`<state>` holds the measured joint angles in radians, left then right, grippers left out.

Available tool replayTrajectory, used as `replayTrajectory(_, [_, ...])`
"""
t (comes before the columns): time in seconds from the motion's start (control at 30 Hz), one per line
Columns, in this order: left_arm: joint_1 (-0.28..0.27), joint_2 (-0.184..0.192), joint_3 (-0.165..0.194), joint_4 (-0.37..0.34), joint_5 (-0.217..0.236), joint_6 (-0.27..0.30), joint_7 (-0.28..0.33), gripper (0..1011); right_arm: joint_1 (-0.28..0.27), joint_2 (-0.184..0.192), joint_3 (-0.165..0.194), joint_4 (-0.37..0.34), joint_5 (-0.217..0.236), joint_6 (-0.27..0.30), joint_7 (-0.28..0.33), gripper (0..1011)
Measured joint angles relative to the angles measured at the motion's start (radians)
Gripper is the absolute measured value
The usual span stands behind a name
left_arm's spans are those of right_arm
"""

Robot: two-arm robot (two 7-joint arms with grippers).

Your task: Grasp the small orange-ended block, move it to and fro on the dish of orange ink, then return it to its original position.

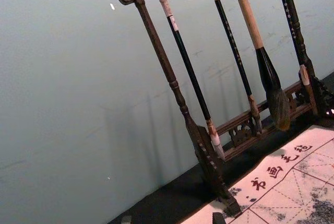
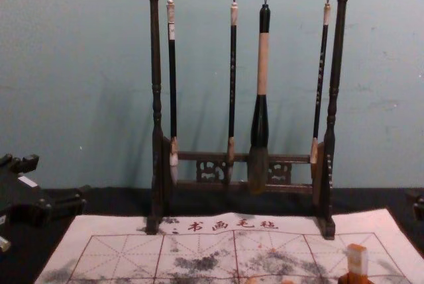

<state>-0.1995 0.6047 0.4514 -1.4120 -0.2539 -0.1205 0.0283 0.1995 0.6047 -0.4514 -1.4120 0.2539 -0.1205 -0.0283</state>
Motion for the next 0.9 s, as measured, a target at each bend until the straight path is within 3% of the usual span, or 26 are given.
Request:
replayTrajectory(0.67, [0.000,0.000,0.000,0.000,0.000,0.000,0.000,1001,0.000,0.000,0.000,0.000,0.000,0.000,0.000,1000])
replayTrajectory(0.9, [0.000,0.000,0.000,0.000,0.000,0.000,0.000,1001,-0.014,-0.005,0.025,-0.005,0.000,-0.023,0.033,1000])
